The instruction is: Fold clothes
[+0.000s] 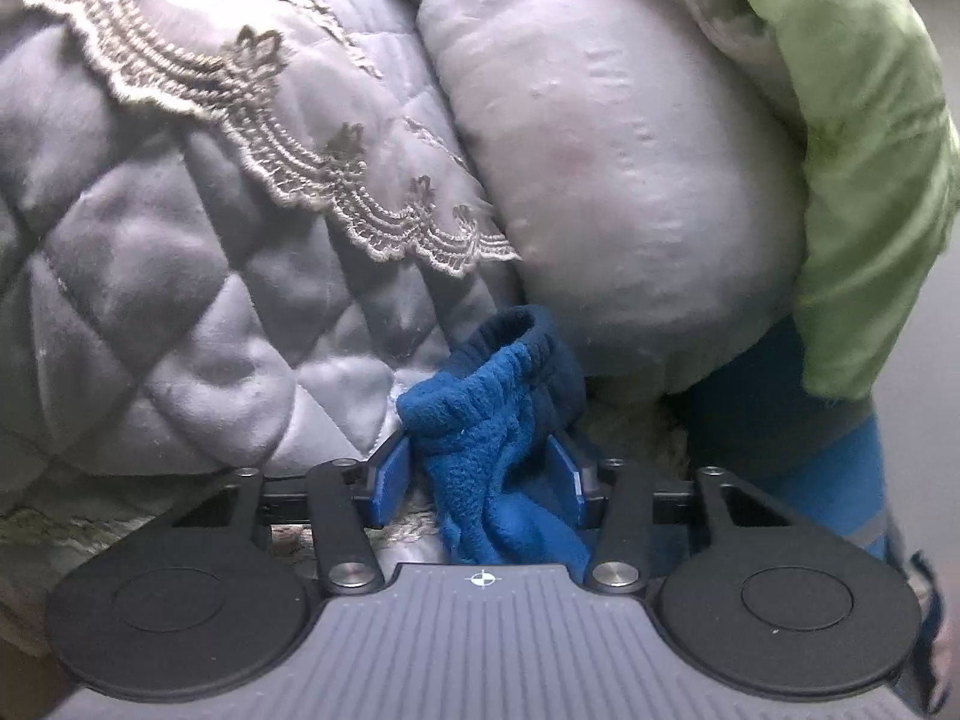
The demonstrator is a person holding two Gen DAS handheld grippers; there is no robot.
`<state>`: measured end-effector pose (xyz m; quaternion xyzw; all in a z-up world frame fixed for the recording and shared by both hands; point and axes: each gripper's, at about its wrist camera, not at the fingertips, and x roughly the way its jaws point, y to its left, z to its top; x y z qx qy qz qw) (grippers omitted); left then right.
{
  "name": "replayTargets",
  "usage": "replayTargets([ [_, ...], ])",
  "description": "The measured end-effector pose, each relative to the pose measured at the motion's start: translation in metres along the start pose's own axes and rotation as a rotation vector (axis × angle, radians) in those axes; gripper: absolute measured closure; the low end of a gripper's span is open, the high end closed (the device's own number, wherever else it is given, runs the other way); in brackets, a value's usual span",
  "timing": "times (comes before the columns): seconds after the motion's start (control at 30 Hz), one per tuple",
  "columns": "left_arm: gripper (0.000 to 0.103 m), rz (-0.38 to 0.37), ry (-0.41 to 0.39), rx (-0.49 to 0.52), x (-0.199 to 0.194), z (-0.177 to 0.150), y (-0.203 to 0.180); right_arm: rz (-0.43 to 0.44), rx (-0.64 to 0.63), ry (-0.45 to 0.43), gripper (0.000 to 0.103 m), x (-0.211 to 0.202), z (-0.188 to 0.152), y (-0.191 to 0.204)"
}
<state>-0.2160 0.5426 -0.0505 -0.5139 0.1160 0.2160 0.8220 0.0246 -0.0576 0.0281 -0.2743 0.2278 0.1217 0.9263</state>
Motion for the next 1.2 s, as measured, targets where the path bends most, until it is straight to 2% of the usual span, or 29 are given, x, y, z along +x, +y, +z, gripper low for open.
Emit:
replayTargets([
  [0.03,0.062,-0.009,-0.003,-0.006,-0.001,0.000,0.001,0.002,-0.002,-0.001,0.000,0.000,0.000,0.001],
  [0.07,0.079,-0.018,-0.006,-0.013,-0.003,0.001,0.003,0.002,-0.004,-0.002,0.000,0.000,0.001,0.002],
  [0.17,0.086,-0.039,-0.002,-0.026,-0.011,0.004,0.002,0.004,-0.009,-0.005,0.000,0.000,0.002,0.005],
  [0.27,0.087,-0.045,-0.017,0.028,-0.021,0.009,-0.013,0.005,-0.013,-0.011,0.000,-0.001,0.002,0.006],
  [0.37,0.088,-0.046,-0.012,0.219,-0.036,0.009,-0.053,0.007,-0.017,-0.016,0.000,-0.003,0.003,0.007],
  [0.57,0.088,-0.105,0.023,0.606,-0.062,-0.008,-0.151,0.014,-0.020,-0.026,0.000,-0.005,0.005,0.008],
  [0.67,0.088,-0.145,0.016,0.734,-0.069,-0.018,-0.195,0.036,-0.010,-0.027,0.000,-0.007,0.006,0.008],
  [0.8,0.088,-0.207,-0.022,0.753,-0.071,-0.016,-0.246,0.110,0.010,-0.025,0.000,-0.005,0.007,0.014],
  [0.93,0.088,-0.258,-0.064,0.754,-0.067,-0.010,-0.299,0.234,0.008,-0.065,0.000,0.002,0.013,0.029],
  [1.03,0.088,-0.299,-0.091,0.767,-0.067,-0.011,-0.334,0.362,0.041,-0.084,0.000,0.015,0.027,0.046],
  [1.2,0.088,-0.373,-0.115,0.799,-0.076,-0.015,-0.382,0.484,0.148,-0.065,0.000,0.045,0.055,0.074],
])
